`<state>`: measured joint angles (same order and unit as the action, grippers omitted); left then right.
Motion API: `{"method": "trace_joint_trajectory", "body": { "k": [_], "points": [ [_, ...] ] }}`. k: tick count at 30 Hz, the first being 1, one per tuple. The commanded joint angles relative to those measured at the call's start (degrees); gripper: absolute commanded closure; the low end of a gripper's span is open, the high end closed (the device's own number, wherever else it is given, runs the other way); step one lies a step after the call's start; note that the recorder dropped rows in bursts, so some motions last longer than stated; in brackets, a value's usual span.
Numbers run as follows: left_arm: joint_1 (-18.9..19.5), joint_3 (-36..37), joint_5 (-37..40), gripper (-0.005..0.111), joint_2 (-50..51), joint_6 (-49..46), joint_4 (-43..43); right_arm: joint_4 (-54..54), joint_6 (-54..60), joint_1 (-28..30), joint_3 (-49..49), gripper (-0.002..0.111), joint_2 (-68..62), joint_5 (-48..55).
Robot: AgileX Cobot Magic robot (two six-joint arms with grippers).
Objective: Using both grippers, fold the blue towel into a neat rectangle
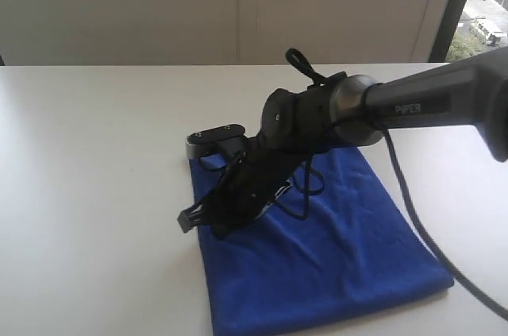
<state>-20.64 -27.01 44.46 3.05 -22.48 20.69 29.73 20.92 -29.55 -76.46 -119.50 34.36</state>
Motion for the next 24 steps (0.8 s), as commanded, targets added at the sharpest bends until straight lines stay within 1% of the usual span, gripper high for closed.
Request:
{"method": "trace_joint_trajectory", "body": {
  "k": [1,5,7,10,14,15,16,24],
  "points": [
    [0.0,0.4,-0.2,0.107,-0.3,-0.2,0.9,5.4,-0.6,-1.1,-2.5,0.108,-0.6,-4.0],
    [0.0,0.4,-0.2,0.107,-0.3,-0.2,0.9,4.9,-0.1,-0.7,-7.2,0.108,0.1,-2.6],
    [0.0,0.4,-0.2,0.107,-0.3,-0.2,0.9,2.7,0.0,0.0,-8.9,0.108,1.0,-1.9],
    [0.0,0.4,-0.2,0.107,-0.3,-0.2,0.9,-5.8,-1.6,2.0,-10.2,0.108,2.5,0.2],
    [0.0,0.4,-0.2,0.107,-0.3,-0.2,0.9,-17.6,-9.5,5.3,-10.2,0.108,1.9,5.8],
    [0.0,0.4,-0.2,0.107,-0.3,-0.2,0.9,-18.6,-9.8,5.9,-10.2,0.108,1.0,7.3],
    [0.0,0.4,-0.2,0.107,-0.3,-0.2,0.9,-18.4,-9.8,6.2,-10.2,0.108,-0.1,8.5],
    [0.0,0.4,-0.2,0.107,-0.3,-0.2,0.9,-16.1,-9.8,6.0,-10.2,0.108,-6.7,8.2]
  ]
}}
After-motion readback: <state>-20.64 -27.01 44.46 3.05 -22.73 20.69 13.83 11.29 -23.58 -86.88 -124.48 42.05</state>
